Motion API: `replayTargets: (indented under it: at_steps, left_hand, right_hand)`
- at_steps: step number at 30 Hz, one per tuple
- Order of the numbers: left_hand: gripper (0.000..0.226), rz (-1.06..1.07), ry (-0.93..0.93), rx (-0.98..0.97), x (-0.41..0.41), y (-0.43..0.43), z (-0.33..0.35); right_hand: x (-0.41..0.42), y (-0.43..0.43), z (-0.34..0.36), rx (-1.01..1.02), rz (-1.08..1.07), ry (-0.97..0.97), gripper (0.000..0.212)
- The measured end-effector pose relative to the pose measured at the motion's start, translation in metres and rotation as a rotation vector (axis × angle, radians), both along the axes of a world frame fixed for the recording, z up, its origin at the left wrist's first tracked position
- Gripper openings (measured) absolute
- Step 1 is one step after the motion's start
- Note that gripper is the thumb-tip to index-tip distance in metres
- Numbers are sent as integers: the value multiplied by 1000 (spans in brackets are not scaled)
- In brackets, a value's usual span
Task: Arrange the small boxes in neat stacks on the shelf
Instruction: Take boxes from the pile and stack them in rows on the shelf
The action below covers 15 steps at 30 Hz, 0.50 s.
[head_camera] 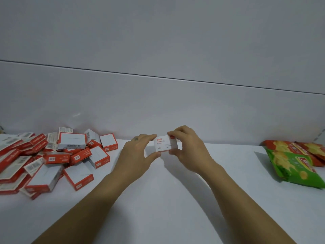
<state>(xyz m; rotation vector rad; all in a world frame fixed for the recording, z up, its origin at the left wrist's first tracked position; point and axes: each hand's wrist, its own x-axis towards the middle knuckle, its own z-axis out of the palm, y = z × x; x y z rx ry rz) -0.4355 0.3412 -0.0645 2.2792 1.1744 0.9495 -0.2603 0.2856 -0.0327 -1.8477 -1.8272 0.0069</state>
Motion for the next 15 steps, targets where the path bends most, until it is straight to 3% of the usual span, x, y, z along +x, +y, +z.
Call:
replayTargets:
  at_steps: [4,9,15]
  left_hand:
    - [78,1,170,-94,1,0,2]
    - [72,-2,395,34,4,4,-1]
    - [74,-37,499,62,15,5,-9]
  right_hand:
    - [20,11,7,-64,-73,9,49]
    - [55,17,-10,-146,-267,177,35]
    - [67,22,-32,-142,-336,221,31]
